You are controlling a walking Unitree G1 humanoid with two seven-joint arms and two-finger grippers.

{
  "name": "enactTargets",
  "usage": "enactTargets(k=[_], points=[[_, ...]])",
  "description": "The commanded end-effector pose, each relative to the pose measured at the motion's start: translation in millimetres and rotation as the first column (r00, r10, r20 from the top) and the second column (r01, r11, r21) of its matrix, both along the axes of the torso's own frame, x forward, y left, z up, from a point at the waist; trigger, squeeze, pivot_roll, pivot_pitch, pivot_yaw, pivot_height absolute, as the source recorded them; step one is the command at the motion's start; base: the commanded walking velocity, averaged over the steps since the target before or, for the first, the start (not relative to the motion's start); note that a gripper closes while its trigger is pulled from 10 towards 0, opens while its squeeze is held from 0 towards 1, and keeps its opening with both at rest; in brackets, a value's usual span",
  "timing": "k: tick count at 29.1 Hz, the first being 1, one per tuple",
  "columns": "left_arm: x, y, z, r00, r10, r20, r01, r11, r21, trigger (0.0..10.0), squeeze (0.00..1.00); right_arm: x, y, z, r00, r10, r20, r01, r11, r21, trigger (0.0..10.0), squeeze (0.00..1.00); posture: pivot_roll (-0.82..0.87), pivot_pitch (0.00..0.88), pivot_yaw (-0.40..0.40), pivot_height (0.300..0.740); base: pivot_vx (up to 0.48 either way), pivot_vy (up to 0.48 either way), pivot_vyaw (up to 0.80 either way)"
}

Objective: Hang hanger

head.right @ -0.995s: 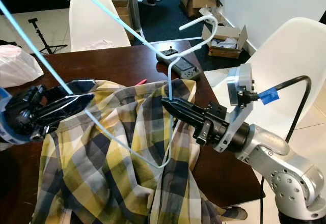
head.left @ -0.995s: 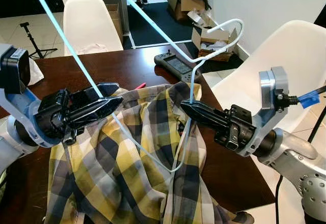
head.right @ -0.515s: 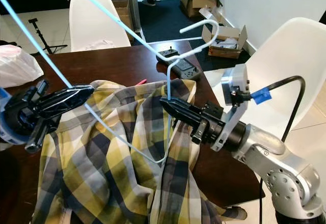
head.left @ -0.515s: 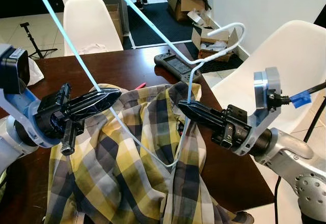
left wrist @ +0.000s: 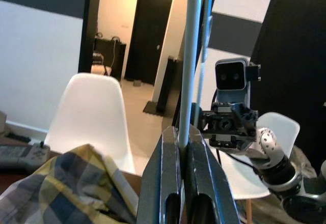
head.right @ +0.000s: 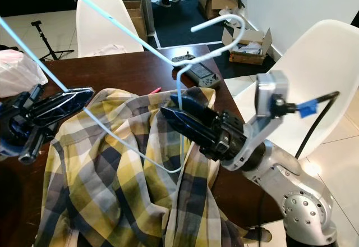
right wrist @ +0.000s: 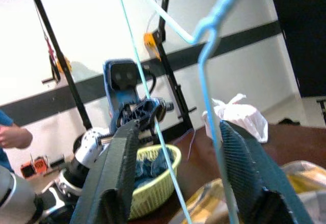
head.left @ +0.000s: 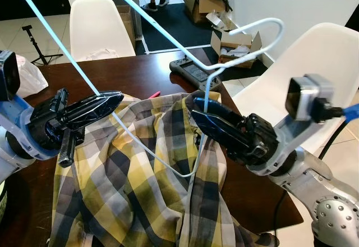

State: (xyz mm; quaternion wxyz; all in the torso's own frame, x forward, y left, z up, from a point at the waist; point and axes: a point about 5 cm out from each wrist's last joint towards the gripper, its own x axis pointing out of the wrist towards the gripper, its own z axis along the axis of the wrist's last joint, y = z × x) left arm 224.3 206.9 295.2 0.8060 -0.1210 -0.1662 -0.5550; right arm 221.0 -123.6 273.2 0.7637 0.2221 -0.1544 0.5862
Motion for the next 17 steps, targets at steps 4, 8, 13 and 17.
enactTargets(k=[4, 8, 13, 17], points=[[-5.8, 0.8, 4.9, 1.0, -0.02, 0.023, 0.02, 1.0, 0.007, 0.0, 0.0, -10.8, 2.6, 5.9, 0.992, 0.119, 0.048, -0.121, 0.992, 0.046, 10.0, 0.0, 0.03, 0.147, 0.009, 0.74, 0.0, 0.0, 0.0], [-6.6, 0.2, 5.0, 0.999, -0.03, 0.021, 0.03, 1.0, 0.001, 0.0, 0.0, -11.2, 7.0, 6.8, 0.988, 0.142, 0.064, -0.145, 0.989, 0.038, 10.0, 0.0, 0.03, 0.146, 0.012, 0.74, 0.0, 0.0, 0.0], [-6.7, -0.8, 4.8, 0.999, -0.041, 0.019, 0.041, 0.999, -0.004, 0.0, 0.0, -9.6, 11.0, 9.1, 0.987, 0.136, 0.08, -0.139, 0.99, 0.033, 10.0, 0.0, 0.04, 0.142, 0.019, 0.74, 0.0, 0.0, 0.0], [-5.9, -3.4, 3.4, 0.998, -0.056, 0.013, 0.056, 0.998, -0.008, 0.0, 0.0, -9.4, 14.3, 12.6, 0.986, 0.135, 0.101, -0.138, 0.99, 0.023, 10.0, 0.0, 0.04, 0.138, 0.019, 0.74, 0.0, 0.0, 0.0]])
